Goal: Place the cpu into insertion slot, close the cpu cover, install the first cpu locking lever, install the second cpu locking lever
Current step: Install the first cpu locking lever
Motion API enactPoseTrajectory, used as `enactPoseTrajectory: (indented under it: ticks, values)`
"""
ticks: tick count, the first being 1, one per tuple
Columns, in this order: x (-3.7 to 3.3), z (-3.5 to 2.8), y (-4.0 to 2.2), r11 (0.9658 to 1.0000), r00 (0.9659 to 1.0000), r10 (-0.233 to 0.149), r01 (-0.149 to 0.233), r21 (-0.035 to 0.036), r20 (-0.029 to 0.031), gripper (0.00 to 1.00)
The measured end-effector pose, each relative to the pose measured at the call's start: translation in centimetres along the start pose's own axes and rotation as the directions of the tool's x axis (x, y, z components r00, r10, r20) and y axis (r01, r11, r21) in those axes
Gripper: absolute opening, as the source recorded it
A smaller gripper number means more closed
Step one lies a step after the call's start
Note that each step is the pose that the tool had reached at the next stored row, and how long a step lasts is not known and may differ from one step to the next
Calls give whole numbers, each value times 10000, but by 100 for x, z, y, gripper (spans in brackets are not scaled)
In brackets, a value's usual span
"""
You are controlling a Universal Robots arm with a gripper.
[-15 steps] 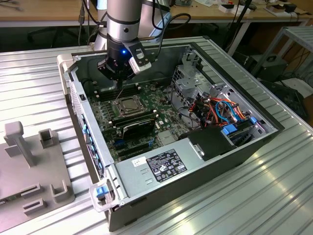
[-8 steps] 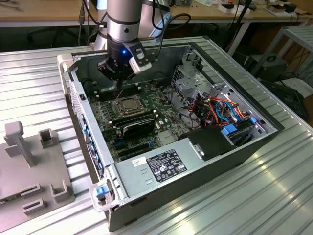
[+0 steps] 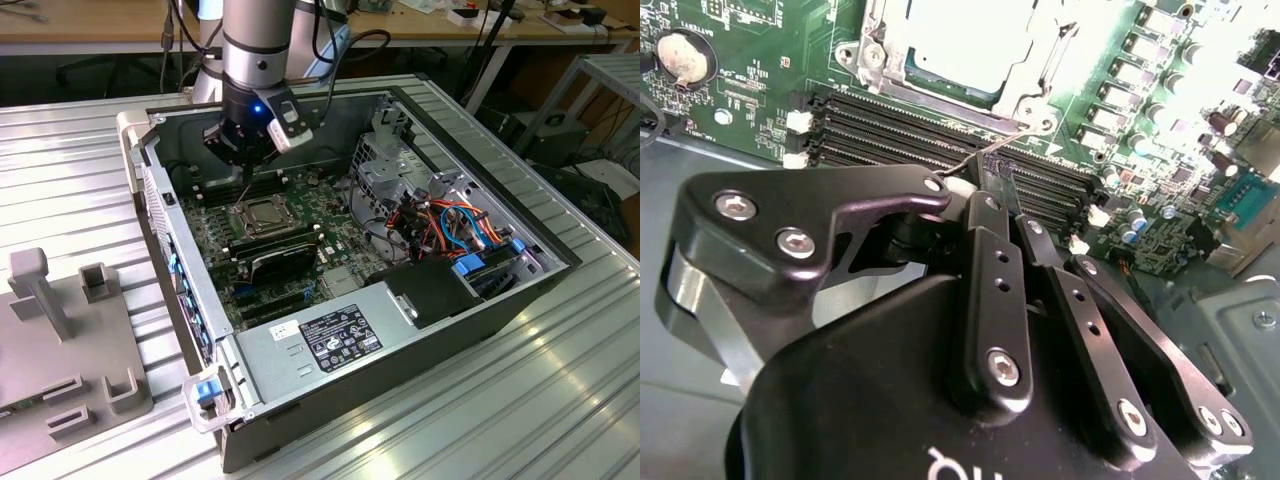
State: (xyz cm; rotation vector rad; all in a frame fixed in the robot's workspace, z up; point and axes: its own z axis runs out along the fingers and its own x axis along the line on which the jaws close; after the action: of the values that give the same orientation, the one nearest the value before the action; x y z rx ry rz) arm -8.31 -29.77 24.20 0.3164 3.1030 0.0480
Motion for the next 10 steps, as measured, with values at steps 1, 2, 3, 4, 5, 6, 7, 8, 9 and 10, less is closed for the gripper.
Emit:
enactPoseTrajectory:
  ticks: [1,2,3,4,5,6,7,8,9,10]
  values:
    - [-4,6,1,10000,10000,-23,23,-1,-1,11]
    - [-8,10,2,10000,10000,-40,40,-1,-2,11]
    - [-16,16,3,10000,10000,-62,62,-1,-3,11]
    - [-20,21,4,10000,10000,-78,78,-2,-3,11]
    - [-26,26,5,9999,9999,-102,102,-2,-4,11]
    - [-31,30,6,9999,9999,-118,118,-1,-5,11]
    - [-39,37,7,9999,9999,-141,141,-3,-6,11]
    - [-46,43,8,9999,9999,-162,162,-3,-6,11]
    - [-51,47,9,9998,9998,-182,182,-2,-7,11]
    - [-54,51,10,9998,9998,-194,194,-4,-7,11]
